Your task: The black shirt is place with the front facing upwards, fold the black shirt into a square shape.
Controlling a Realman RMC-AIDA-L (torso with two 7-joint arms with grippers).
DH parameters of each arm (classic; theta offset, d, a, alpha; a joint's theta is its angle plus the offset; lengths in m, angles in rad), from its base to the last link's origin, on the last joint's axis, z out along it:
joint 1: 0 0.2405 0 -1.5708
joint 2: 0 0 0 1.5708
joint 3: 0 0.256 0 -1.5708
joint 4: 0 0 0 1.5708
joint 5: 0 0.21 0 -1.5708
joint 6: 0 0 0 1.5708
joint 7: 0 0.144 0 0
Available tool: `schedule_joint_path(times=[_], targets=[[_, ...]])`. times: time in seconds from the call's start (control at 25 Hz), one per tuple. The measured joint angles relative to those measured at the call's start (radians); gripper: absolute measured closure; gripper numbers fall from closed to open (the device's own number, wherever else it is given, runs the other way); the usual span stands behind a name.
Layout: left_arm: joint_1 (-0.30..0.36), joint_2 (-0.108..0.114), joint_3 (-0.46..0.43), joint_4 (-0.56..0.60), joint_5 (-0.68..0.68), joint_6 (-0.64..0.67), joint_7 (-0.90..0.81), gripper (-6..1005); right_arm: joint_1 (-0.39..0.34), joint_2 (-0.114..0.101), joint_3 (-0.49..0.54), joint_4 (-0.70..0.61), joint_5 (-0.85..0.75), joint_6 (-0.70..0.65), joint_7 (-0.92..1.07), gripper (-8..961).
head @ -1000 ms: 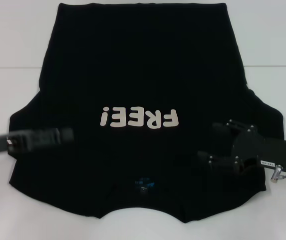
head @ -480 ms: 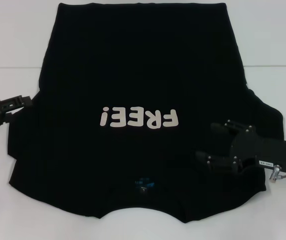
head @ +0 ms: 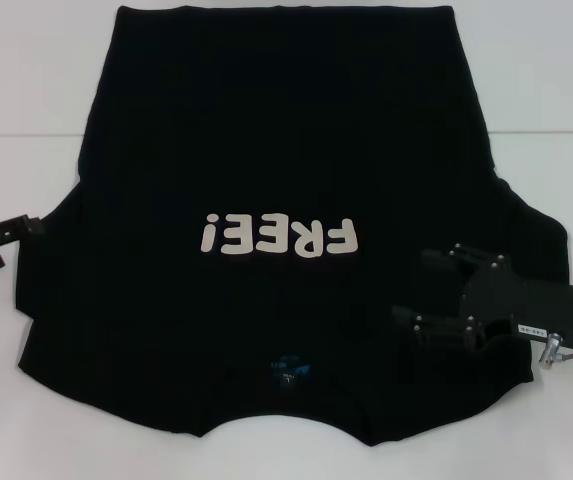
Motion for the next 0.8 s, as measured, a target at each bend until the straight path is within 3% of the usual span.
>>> schedule_joint_path(times=[0.8], targets=[[0.002,-0.024,0.042,-0.01,0.0,-0.035,0.001,94,-0.002,0.0,0.0,0.0,0.0,-0.008,0.0,48]])
